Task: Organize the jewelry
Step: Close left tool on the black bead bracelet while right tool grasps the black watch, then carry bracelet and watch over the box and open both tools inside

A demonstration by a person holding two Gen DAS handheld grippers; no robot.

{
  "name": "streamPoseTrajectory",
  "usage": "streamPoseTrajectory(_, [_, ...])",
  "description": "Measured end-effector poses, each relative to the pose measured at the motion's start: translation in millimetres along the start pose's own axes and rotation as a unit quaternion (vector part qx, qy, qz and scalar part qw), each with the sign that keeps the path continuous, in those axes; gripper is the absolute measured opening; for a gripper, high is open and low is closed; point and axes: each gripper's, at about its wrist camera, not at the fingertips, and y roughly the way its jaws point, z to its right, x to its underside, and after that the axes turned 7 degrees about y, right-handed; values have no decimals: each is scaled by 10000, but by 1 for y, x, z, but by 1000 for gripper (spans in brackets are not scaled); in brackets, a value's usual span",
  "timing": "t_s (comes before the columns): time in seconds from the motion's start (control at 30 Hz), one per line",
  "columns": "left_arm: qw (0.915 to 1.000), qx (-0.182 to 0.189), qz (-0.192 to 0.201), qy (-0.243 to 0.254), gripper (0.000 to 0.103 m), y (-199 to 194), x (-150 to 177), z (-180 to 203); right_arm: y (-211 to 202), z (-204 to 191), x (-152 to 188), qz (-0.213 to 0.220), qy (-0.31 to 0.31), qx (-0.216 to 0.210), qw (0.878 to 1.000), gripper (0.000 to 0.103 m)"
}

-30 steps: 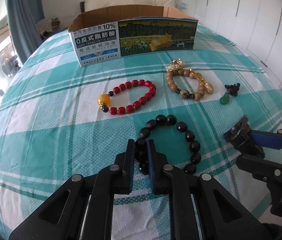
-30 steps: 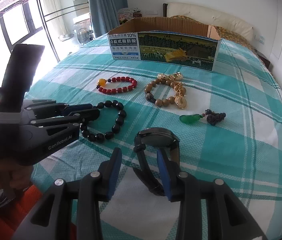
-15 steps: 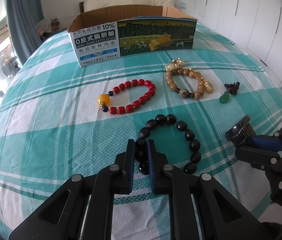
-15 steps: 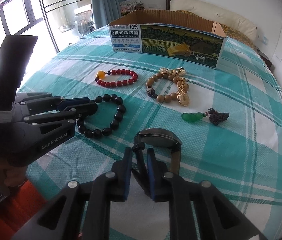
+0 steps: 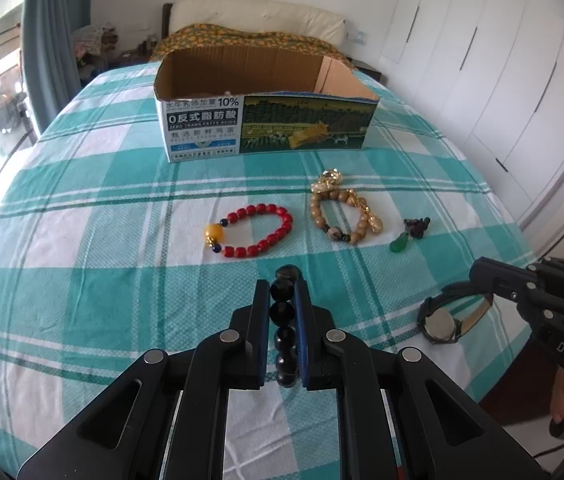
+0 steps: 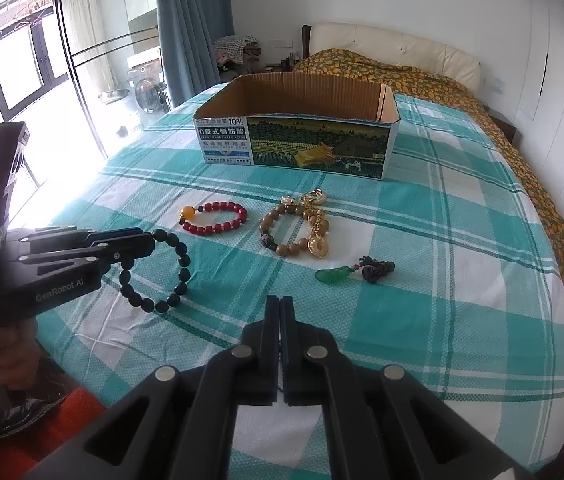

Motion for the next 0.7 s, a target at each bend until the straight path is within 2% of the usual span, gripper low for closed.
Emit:
streamPoseTrajectory(0.13, [9999, -56, -39, -156, 10, 1, 2, -10, -3, 17, 0, -6, 236, 150, 9996, 2])
streamPoseTrajectory(0.2, [9996, -38, -88, -261, 10, 2, 5, -16, -7, 27, 7, -27, 331, 98, 9994, 22])
streamPoseTrajectory(0.23, [9995, -35, -109, -296, 10, 2, 6, -17, -10, 31, 12, 15, 388, 76, 9992, 47])
streamPoseTrajectory(0.27, [9994, -34, -122, -315, 10, 2, 8, -18, -12, 34, 17, 74, 422, 38, 9991, 60])
streamPoseTrajectory(0.47, [9993, 46, -185, -335, 10, 6, 12, -15, 15, 37, 37, -166, 444, -185, 9987, 60])
streamPoseTrajectory(0.57, [9994, 50, -184, -281, 10, 3, 13, -12, 27, 27, 38, -28, 250, -82, 9996, 58])
streamPoseTrajectory(0.6, [9995, 44, -182, -272, 10, 1, 14, -12, 29, 24, 38, -27, 200, 12, 9998, 48])
streamPoseTrajectory(0.63, [9995, 35, -180, -268, 10, 0, 14, -12, 28, 22, 36, -14, 222, 100, 9997, 19])
streamPoseTrajectory(0.7, [9995, 26, -167, -273, 10, -4, 14, -13, 21, 15, 30, 49, 168, 310, 9994, 19])
